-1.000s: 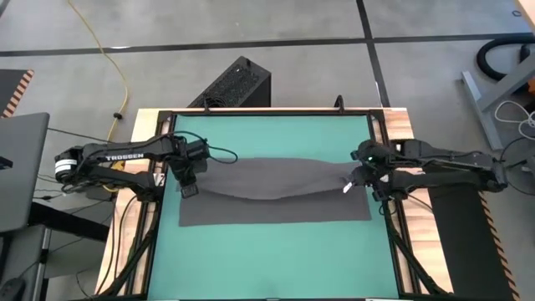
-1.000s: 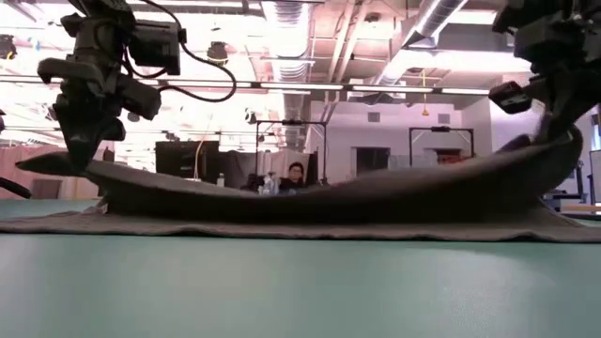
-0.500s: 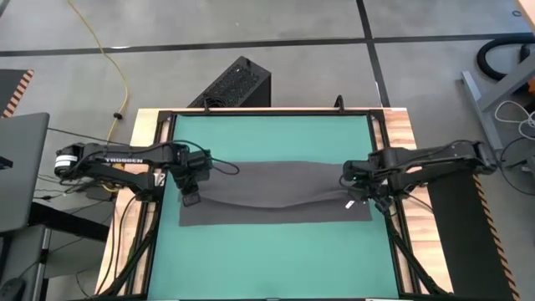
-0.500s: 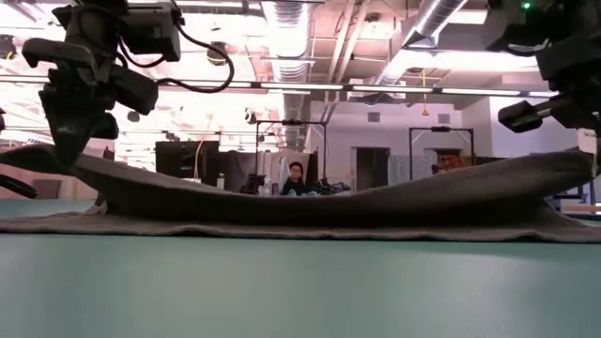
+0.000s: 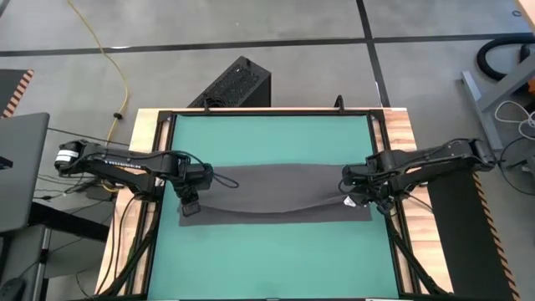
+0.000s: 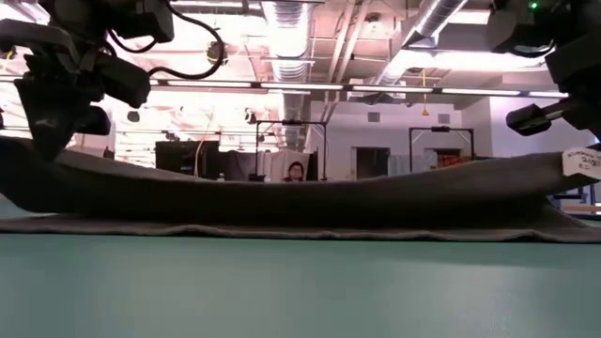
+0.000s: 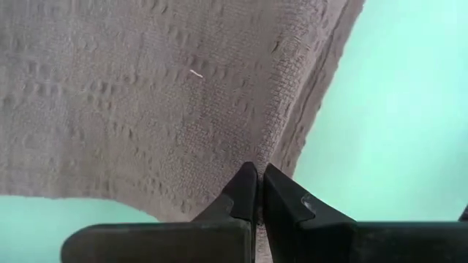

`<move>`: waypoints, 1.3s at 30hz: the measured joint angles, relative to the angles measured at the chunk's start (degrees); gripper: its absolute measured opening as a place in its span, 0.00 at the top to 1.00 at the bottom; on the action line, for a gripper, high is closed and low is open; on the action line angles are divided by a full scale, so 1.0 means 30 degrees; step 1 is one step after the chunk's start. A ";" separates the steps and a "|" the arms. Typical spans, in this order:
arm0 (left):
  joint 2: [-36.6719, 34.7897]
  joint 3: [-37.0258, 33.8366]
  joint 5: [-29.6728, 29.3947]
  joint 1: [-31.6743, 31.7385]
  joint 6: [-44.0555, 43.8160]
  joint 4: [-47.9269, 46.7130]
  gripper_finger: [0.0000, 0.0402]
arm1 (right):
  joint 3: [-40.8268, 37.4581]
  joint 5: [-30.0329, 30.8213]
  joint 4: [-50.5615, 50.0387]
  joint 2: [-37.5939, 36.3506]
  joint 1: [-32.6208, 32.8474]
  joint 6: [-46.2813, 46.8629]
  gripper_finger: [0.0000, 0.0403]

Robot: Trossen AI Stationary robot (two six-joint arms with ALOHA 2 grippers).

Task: Roll towel into tight, uniform cylinder
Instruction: Fold the gray towel

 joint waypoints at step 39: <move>0.6066 0.0007 0.1426 -0.1108 0.1528 0.0058 1.00 | 0.0009 0.1006 0.0062 0.0124 0.0290 0.1211 0.91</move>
